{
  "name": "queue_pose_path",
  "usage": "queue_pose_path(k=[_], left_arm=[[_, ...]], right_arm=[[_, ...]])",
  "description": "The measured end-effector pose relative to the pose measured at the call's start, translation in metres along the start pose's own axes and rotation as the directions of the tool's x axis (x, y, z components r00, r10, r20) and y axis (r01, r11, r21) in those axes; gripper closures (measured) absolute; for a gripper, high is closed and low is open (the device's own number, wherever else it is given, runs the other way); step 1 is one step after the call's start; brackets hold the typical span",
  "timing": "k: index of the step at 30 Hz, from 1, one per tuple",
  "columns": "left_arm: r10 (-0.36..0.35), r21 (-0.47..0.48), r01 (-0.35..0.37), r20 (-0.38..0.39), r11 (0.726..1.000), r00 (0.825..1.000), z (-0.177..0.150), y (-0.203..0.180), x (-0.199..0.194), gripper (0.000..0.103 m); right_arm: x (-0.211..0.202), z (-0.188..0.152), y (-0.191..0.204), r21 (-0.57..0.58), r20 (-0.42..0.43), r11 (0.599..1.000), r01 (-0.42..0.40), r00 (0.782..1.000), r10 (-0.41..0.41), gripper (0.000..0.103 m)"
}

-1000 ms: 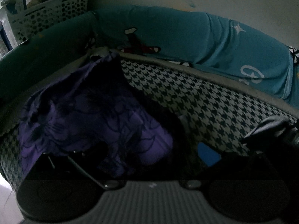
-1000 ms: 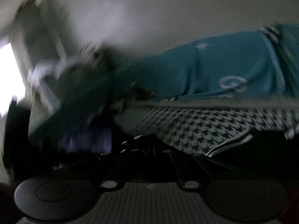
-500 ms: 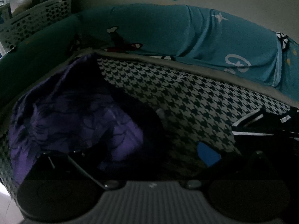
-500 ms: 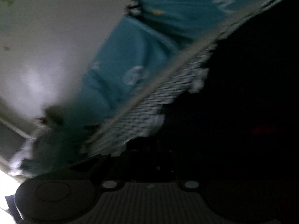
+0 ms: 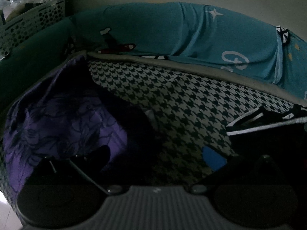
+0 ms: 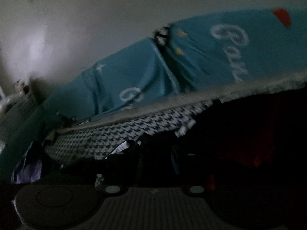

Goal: Fold clothes

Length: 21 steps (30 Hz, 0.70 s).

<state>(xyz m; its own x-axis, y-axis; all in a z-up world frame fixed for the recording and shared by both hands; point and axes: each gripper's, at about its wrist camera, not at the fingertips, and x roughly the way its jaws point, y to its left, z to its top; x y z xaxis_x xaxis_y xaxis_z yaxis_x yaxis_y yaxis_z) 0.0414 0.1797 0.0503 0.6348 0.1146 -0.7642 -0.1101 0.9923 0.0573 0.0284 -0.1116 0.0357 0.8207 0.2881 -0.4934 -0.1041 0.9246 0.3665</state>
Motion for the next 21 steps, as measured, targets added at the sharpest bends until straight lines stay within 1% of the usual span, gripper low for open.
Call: queue_pose_path(k=[4,5,8,9,11,12,15,18,19,21], left_arm=[[0.000,0.002,0.000,-0.015,1.000,1.000,0.000,0.000,0.003,0.000],[0.000,0.001,0.000,-0.017,1.000,1.000,0.000,0.001,0.004,0.000],[-0.001,-0.002,0.001,-0.019,1.000,1.000,-0.001,0.002,0.004,0.000],[-0.001,-0.002,0.001,-0.019,1.000,1.000,-0.001,0.003,0.005,0.000],[-0.002,-0.001,0.002,-0.020,1.000,1.000,-0.001,0.004,0.005,0.000],[-0.002,0.000,0.002,-0.020,1.000,1.000,-0.001,0.004,0.005,0.000],[0.000,0.003,0.000,-0.023,1.000,1.000,-0.003,0.004,0.006,0.000],[-0.002,0.005,0.002,-0.028,1.000,1.000,-0.004,0.004,0.007,0.000],[-0.001,0.010,0.002,-0.029,1.000,1.000,-0.005,0.004,0.007,0.000],[0.001,0.016,0.000,-0.031,1.000,1.000,-0.006,0.003,0.008,0.000]], right_arm=[[-0.004,0.006,0.020,-0.124,0.038,0.992,-0.025,0.999,0.030,0.067],[-0.006,0.007,0.025,-0.152,0.053,0.988,-0.015,0.998,0.024,0.067],[-0.010,0.008,0.037,-0.216,0.127,0.974,0.074,0.991,-0.047,0.067],[-0.011,0.009,0.038,-0.218,0.141,0.972,0.092,0.988,-0.062,0.067],[-0.009,0.011,0.037,-0.206,0.138,0.973,0.100,0.988,-0.073,0.067],[-0.009,0.011,0.036,-0.196,0.133,0.976,0.092,0.989,-0.066,0.067],[-0.009,0.010,0.039,-0.216,0.107,0.976,-0.010,0.994,0.034,0.067],[-0.005,0.006,0.049,-0.267,0.062,0.958,-0.108,0.990,0.129,0.067],[-0.003,0.004,0.053,-0.287,0.041,0.949,-0.132,0.988,0.150,0.067],[0.004,0.001,0.062,-0.330,0.005,0.932,-0.150,0.987,0.161,0.067]])
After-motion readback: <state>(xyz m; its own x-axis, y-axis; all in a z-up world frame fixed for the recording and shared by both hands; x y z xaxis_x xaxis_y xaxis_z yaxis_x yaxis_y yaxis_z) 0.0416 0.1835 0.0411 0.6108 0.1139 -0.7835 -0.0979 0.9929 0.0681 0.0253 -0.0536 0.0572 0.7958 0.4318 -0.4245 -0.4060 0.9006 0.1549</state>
